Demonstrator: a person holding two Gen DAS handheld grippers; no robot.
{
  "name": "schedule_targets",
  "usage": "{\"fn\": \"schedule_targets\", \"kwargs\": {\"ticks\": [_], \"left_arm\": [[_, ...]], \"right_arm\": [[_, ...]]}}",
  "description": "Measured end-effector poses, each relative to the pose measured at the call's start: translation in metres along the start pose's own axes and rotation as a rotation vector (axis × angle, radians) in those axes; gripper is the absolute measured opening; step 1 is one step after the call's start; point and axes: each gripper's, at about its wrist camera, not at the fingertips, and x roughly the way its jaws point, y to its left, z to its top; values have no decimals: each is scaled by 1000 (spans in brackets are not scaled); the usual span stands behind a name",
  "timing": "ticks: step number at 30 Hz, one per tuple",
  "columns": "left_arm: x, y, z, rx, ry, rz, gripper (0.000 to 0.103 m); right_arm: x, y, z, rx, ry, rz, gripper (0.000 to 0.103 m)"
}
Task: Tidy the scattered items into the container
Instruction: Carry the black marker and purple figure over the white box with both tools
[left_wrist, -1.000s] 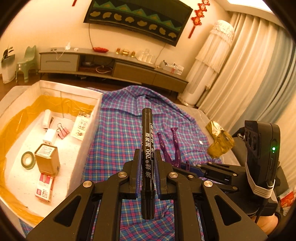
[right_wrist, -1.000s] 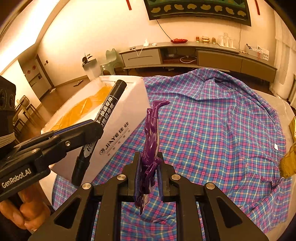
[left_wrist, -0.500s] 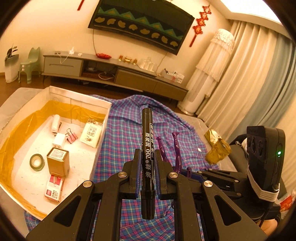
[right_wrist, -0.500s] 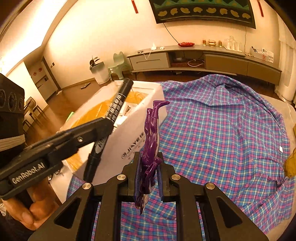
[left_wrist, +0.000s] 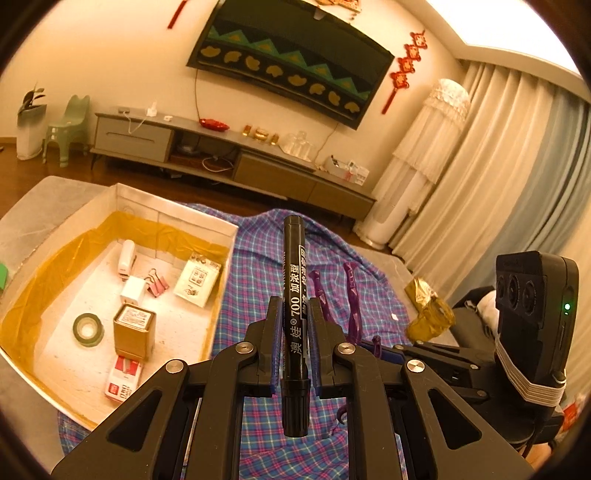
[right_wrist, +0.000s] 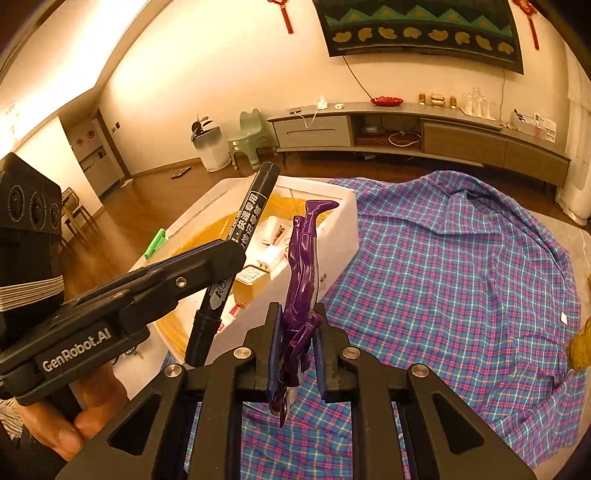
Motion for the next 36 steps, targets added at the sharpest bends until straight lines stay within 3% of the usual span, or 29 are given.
{"fn": "schedule_targets", "kwargs": {"ticks": [36], "left_arm": [[-17,95,19,-156,-39,73,13]], "right_arm": [[50,47,47,-80,1,80,17]]}}
